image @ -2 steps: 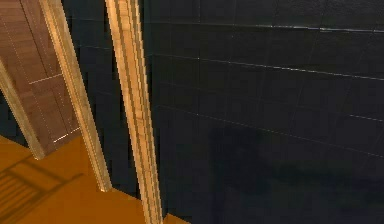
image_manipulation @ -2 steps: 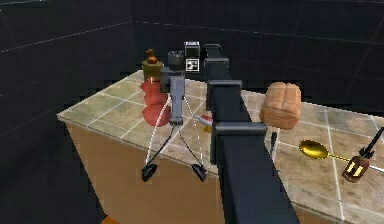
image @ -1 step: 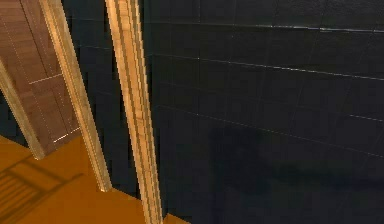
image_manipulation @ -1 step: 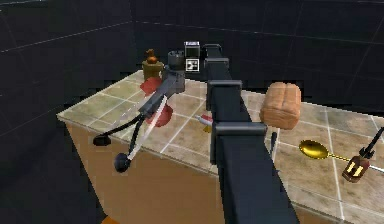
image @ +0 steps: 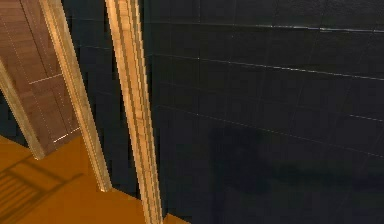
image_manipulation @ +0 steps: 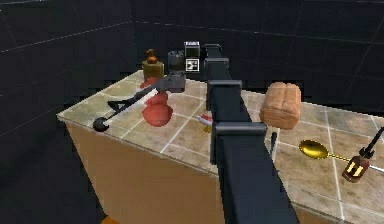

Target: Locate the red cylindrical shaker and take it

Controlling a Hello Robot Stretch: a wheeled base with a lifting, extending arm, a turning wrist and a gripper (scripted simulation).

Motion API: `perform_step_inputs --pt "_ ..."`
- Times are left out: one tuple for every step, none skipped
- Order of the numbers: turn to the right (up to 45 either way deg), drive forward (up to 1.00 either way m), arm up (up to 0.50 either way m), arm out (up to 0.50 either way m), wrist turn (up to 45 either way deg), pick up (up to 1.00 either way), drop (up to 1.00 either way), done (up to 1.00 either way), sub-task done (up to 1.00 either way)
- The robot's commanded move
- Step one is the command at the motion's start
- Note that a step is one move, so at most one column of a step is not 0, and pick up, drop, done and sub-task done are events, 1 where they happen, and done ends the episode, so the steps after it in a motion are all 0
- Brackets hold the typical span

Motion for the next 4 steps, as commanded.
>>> perform_step_inputs --pt "0.0 0.00 0.00 0.00 45.0 0.00 0.00 0.00 0.00" --pt "0.0 0.00 0.00 0.00 12.0 0.00 0.00 0.00 0.00" --pt "0.0 0.00 0.00 0.00 0.0 1.00 0.00 0.00 0.00" --pt "0.0 0.00 0.00 0.00 0.0 0.00 0.00 1.00 0.00"
